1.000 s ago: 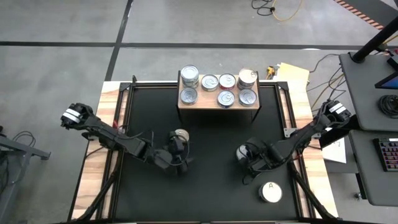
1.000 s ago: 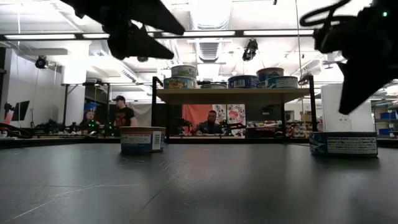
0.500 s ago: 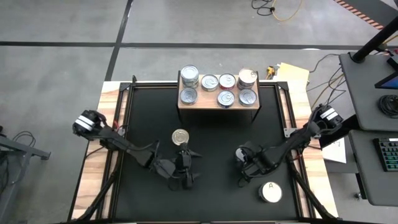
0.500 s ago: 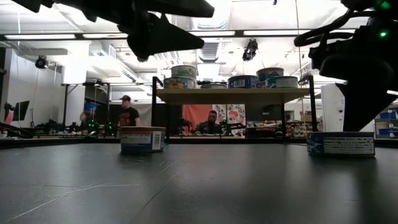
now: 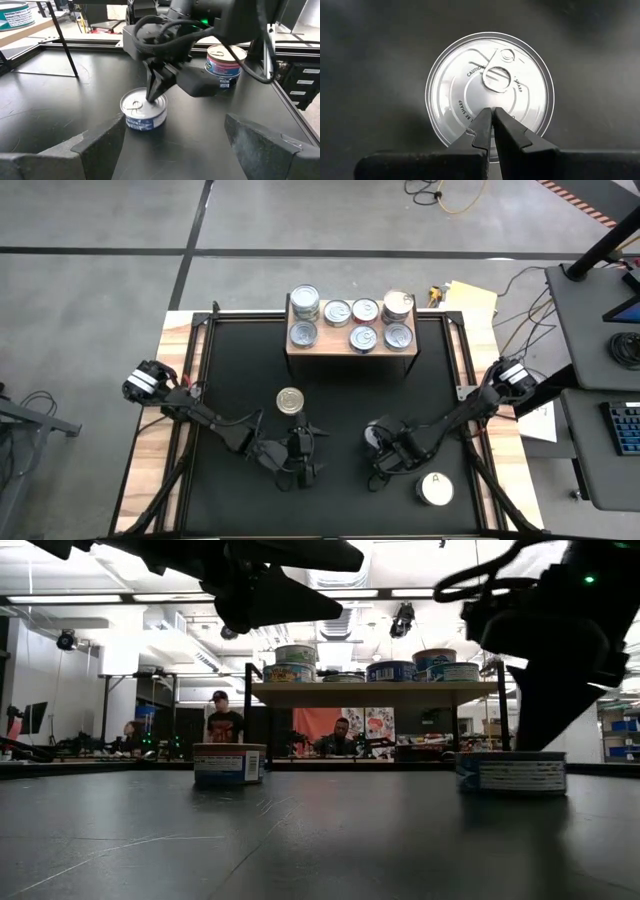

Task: Stack canned seafood by type on shelf
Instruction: Stack the blue tuna can on top of the blue tuna can on the shelf

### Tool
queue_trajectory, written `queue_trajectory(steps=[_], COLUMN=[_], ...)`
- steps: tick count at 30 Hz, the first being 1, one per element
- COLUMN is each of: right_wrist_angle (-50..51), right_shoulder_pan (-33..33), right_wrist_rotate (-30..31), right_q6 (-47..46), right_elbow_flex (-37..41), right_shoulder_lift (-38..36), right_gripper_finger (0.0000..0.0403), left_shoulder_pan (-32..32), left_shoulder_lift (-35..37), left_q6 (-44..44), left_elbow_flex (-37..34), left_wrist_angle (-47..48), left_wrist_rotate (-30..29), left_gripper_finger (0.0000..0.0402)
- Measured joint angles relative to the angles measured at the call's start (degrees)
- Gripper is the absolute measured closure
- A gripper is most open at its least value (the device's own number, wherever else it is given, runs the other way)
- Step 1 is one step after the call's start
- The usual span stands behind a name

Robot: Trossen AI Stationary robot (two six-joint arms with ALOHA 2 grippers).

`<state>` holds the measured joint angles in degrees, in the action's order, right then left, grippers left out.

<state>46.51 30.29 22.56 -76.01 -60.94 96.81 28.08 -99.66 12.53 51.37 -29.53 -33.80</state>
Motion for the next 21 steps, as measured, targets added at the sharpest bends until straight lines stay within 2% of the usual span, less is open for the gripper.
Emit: queue_trajectory(steps=[11,16,21], right_wrist_angle=[-5.5,-4.8,-4.3], right_shoulder_pan=[-3.2,-3.3,-3.3], right_wrist_rotate=[0.9,4.1,4.0], right_q6=[18.6,24.0,28.0], right_elbow_flex=[-9.6,-11.5,-10.9], right_shoulder_lift=[4.9,2.3,-2.7], right_gripper_finger=[0.0390,0.0390,0.0390], left_shoulder_pan=[0.0,0.0,0.0], left_shoulder_lift=[0.0,0.0,0.0], left_q6=[0.8,4.6,12.9], left_elbow_flex=[0.0,0.0,-0.1], left_wrist_angle=[0.0,0.4,1.1], left_wrist_rotate=[-0.1,-0.1,2.1], left_gripper_finger=[0.0078,0.0078,0.0078])
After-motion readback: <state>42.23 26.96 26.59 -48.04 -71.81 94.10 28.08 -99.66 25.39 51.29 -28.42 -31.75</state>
